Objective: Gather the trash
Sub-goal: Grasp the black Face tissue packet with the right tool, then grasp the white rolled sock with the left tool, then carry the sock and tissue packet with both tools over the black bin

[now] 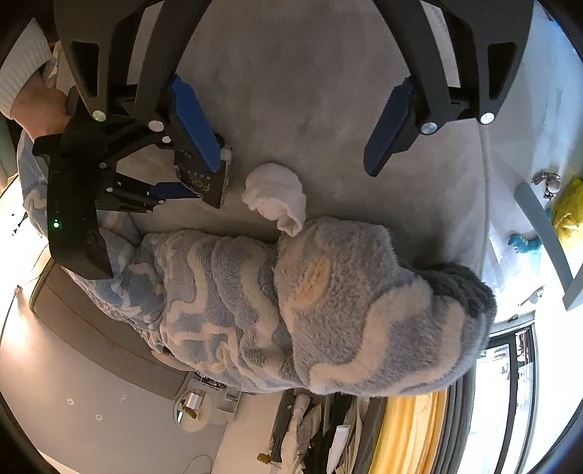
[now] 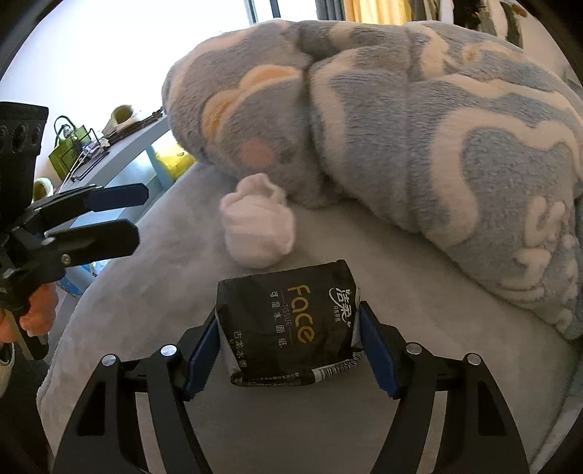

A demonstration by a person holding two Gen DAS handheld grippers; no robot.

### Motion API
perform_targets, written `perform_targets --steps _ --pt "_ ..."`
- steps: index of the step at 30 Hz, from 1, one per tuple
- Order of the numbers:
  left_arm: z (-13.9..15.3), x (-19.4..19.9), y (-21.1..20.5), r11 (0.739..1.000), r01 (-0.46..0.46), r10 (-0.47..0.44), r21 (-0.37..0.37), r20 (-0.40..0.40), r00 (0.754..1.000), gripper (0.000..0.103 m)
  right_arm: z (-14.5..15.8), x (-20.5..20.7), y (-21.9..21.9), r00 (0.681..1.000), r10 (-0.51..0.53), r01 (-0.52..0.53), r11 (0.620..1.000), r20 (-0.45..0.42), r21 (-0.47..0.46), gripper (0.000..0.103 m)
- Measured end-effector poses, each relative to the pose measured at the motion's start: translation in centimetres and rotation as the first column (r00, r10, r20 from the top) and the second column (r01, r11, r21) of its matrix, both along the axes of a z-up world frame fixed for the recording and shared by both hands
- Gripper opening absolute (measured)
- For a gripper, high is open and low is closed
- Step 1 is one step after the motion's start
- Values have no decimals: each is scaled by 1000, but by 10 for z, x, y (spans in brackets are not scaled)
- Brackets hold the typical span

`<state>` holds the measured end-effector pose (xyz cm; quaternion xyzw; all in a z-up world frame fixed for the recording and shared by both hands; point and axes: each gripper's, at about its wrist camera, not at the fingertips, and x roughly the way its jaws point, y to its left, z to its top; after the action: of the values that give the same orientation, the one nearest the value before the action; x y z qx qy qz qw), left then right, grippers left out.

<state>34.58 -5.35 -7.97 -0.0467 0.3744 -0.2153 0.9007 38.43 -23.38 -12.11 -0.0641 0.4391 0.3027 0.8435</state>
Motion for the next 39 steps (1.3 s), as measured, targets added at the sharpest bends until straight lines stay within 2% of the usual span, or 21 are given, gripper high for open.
perform_targets --steps 6,15,19,23,28,39 --pt "-7 13 -14 1000 6 -6 -8 -8 1000 80 2 0 -7 1000 17 -17 1000 -3 6 72" --pt "-25 40 -27 999 -23 20 -38 -81 997 73 7 2 -38 999 32 -32 999 3 40 72" --pt "-34 49 -29 998 -42 37 -42 -122 992 66 6 4 -50 999 35 -35 999 0 41 72" --pt "-39 56 -33 998 -32 25 -48 -149 989 54 4 4 -61 999 33 -33 999 -5 39 72" --pt "-38 54 -36 999 -28 22 -42 -139 990 49 6 3 -66 1000 26 -25 999 -4 46 72" --pt "-22 29 -33 999 -14 10 -33 -97 995 48 18 -14 -64 1000 -15 14 999 18 37 72"
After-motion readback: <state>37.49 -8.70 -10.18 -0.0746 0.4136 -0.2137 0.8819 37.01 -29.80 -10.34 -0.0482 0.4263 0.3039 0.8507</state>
